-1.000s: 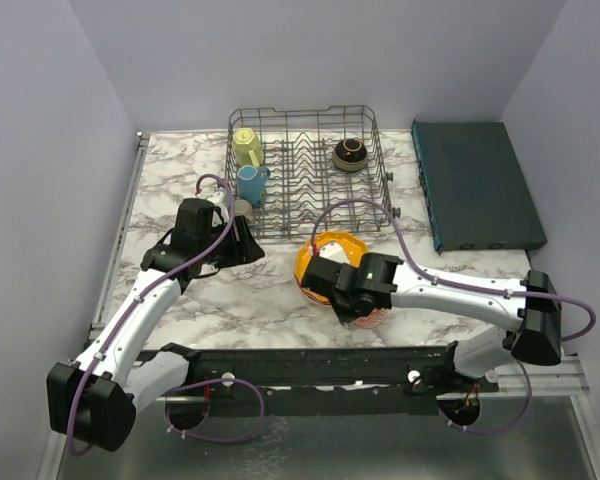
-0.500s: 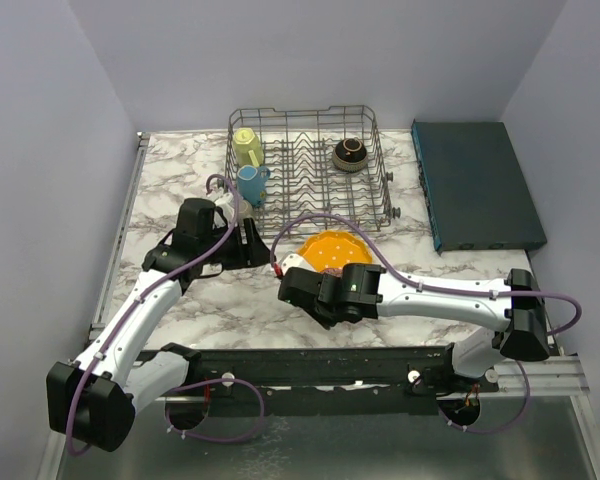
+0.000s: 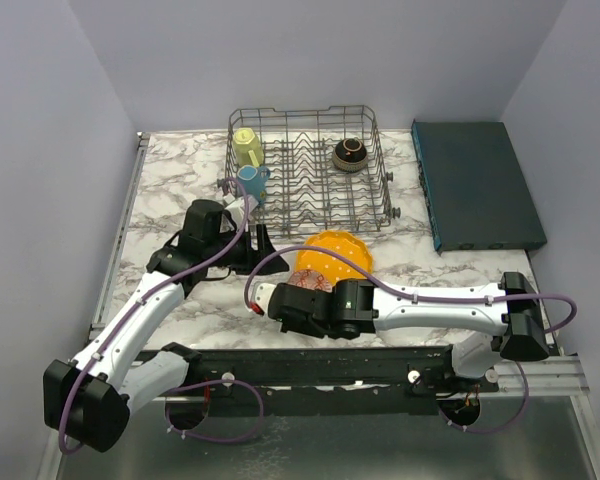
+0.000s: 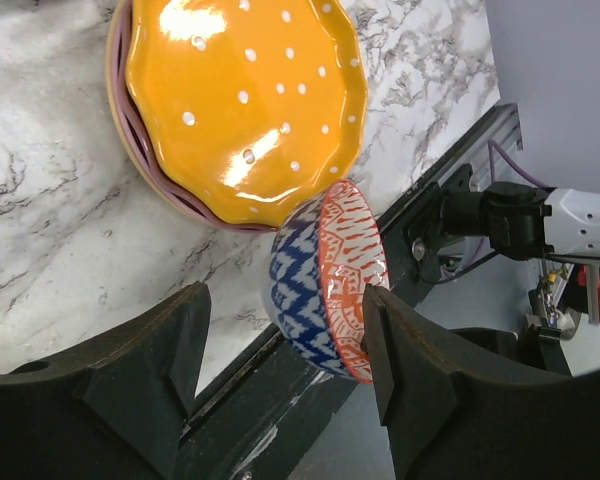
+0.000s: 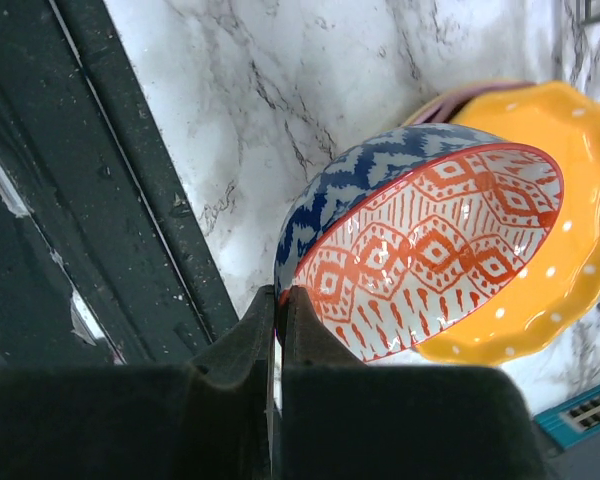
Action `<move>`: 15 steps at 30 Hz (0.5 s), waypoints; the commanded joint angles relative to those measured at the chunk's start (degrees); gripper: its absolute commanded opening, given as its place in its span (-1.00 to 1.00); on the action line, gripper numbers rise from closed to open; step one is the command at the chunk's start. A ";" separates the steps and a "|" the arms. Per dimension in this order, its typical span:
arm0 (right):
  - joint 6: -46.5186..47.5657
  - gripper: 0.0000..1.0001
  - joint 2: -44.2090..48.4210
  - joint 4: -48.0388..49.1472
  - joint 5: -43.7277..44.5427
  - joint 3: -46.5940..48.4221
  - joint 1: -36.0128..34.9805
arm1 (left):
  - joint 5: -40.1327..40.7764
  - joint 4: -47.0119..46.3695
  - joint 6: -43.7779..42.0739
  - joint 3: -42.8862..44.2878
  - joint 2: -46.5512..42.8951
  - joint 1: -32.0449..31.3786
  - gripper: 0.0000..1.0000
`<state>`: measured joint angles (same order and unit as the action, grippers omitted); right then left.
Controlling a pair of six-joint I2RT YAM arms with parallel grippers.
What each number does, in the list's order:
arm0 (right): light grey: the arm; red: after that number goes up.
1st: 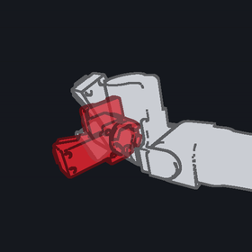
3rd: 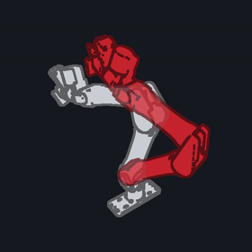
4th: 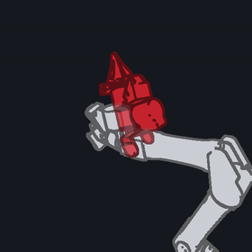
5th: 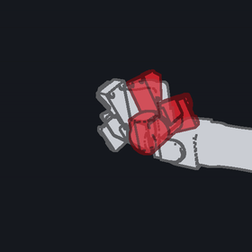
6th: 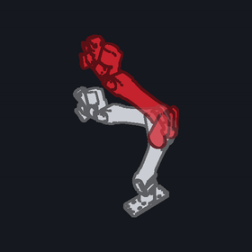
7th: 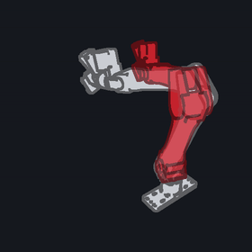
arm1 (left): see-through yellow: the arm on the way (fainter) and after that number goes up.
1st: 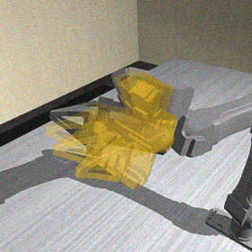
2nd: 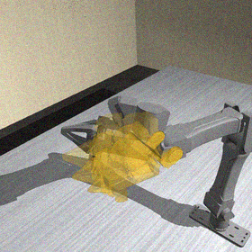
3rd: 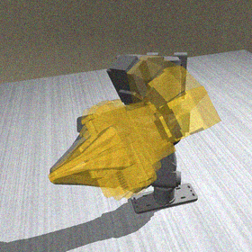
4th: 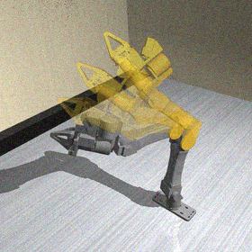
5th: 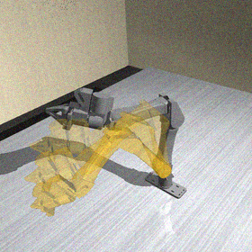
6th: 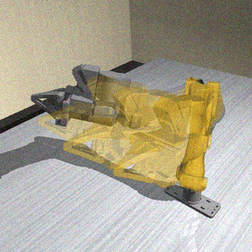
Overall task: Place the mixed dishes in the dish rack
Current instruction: Turn the bowl upside down on the dish rack.
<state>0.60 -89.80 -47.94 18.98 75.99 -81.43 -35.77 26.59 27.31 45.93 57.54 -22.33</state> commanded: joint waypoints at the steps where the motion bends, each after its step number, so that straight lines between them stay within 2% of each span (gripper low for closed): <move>1: 9.97 -0.99 0.87 3.03 -2.71 -0.06 -0.48 | -2.92 -1.41 -0.95 -0.91 -0.94 -0.88 0.37; 15: 23.85 -0.99 4.64 2.49 -4.43 -0.59 -0.46 | -4.38 -1.74 -0.68 -1.11 -0.15 -1.88 0.32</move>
<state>18.92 -87.57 -46.35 14.96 74.81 -81.60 -38.11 25.96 27.18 45.52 57.54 -23.73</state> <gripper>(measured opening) 0.023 0.669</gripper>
